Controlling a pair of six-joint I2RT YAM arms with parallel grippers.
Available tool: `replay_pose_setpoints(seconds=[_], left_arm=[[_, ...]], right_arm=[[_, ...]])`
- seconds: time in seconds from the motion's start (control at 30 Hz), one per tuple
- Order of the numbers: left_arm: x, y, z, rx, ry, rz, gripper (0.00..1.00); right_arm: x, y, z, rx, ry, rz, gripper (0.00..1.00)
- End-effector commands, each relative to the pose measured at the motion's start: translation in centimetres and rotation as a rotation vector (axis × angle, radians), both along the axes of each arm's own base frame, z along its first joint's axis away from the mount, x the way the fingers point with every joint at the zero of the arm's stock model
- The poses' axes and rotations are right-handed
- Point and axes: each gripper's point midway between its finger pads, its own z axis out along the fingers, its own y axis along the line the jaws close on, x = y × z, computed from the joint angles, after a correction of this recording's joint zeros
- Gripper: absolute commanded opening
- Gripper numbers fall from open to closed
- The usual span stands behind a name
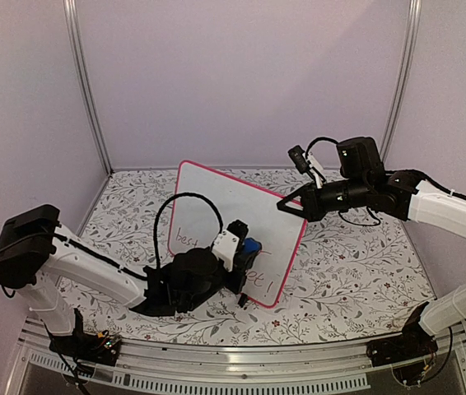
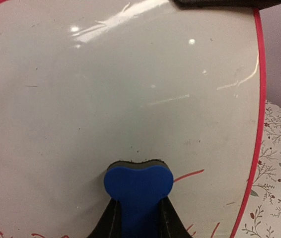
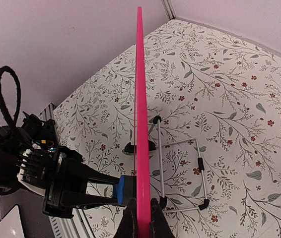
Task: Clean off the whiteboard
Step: Erase the center of the whiteboard.
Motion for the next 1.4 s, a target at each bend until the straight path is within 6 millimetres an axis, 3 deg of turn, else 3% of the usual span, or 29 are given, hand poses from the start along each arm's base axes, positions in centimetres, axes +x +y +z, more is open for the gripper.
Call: replay_pose_setpoints(seconds=[0.0, 1.1, 1.23, 1.37], left_arm=[[0.1, 1.9, -5.0, 0.137, 0.056, 0.048, 0.09], [-2.3, 3.2, -8.2, 0.185, 0.121, 0.040, 0.08], [-2.7, 2.8, -7.9, 0.189, 0.098, 0.019, 0.09], [-2.8, 1.9, -6.1, 0.156, 0.056, -0.012, 0.09]], right_arm=[[-1.9, 0.5, -2.2, -0.055, 0.039, 0.086, 0.00], [-1.9, 0.4, -2.1, -0.053, 0.037, 0.086, 0.00], [-1.9, 0.4, -2.1, -0.054, 0.038, 0.086, 0.00], [-1.9, 0.5, -2.1, -0.053, 0.038, 0.087, 0.00]])
